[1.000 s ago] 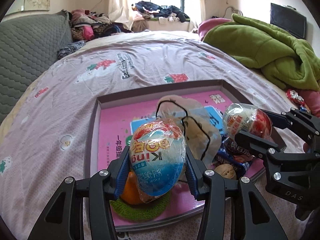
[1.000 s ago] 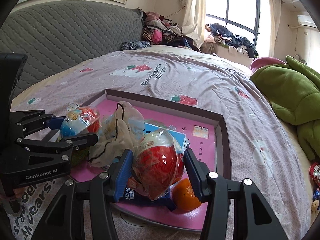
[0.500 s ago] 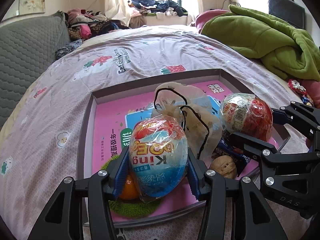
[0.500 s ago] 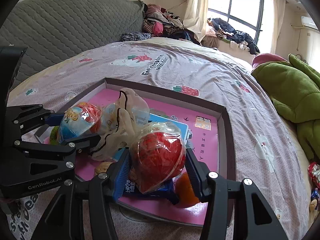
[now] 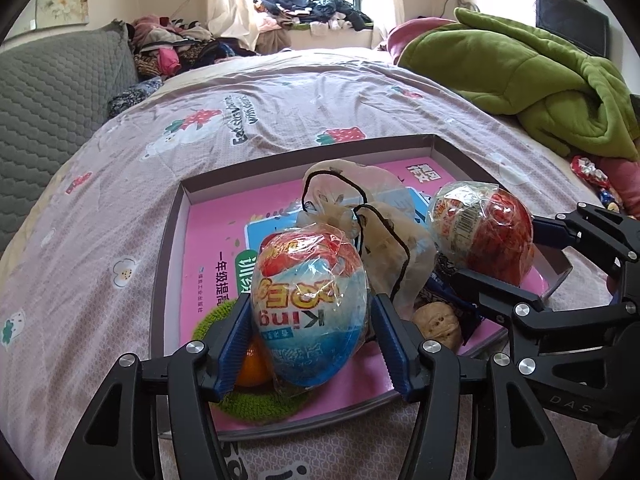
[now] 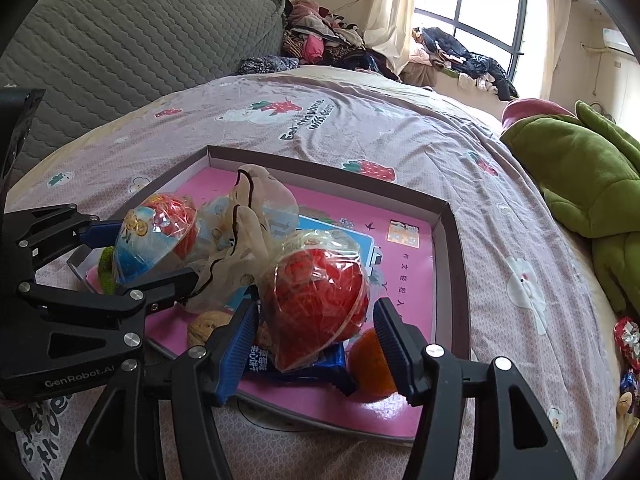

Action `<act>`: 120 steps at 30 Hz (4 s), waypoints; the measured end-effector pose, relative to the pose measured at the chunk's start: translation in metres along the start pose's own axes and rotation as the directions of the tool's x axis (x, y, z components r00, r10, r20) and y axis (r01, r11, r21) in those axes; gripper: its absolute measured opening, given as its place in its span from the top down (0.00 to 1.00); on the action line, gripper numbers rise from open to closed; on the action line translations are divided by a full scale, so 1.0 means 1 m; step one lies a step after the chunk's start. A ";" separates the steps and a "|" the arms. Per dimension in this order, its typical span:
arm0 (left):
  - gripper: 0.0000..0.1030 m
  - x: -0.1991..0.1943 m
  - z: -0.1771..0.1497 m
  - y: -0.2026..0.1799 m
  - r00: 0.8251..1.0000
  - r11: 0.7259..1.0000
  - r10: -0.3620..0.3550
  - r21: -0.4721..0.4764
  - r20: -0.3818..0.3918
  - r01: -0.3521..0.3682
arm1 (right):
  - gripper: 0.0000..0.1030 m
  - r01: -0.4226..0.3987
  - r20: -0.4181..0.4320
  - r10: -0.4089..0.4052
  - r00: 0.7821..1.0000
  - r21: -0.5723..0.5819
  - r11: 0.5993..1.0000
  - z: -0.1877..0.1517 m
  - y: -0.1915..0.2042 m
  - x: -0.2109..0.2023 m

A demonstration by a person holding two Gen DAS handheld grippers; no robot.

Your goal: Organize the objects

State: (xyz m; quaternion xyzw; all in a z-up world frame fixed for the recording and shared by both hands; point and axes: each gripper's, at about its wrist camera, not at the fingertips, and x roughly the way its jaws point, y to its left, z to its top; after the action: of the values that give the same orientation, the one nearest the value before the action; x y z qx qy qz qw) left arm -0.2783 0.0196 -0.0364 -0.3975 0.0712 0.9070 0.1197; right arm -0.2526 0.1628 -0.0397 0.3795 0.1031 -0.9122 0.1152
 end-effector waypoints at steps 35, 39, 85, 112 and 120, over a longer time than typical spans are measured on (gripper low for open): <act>0.28 -0.068 -0.003 -0.012 0.997 0.998 0.028 -0.050 0.070 -0.024 | 0.37 0.002 0.072 -0.010 0.997 0.113 0.994 -0.006 -0.019 -0.058; 0.28 -0.081 -0.002 -0.014 0.995 0.998 0.026 -0.055 0.092 -0.021 | 0.32 -0.004 0.093 -0.008 0.996 0.129 0.992 -0.006 -0.021 -0.069; 0.28 -0.172 -0.049 -0.013 0.984 0.978 0.130 -0.179 0.125 -0.107 | 0.29 -0.061 0.269 0.017 0.963 0.158 0.986 -0.037 -0.001 -0.176; 0.28 -0.165 -0.095 -0.021 0.987 0.977 0.138 -0.173 0.087 -0.122 | 0.29 -0.010 0.196 -0.023 0.980 0.168 0.986 -0.085 0.020 -0.170; 0.28 -0.158 -0.104 -0.021 0.984 0.976 0.153 -0.171 0.086 -0.137 | 0.29 0.003 0.172 -0.034 0.985 0.182 0.983 -0.096 0.019 -0.160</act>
State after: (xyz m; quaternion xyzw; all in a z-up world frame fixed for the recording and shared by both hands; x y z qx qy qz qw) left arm -0.0959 -0.0093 0.0093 -0.3544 0.0190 0.9346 0.0234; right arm -0.0731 0.1920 0.0070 0.3061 0.0128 -0.9485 0.0803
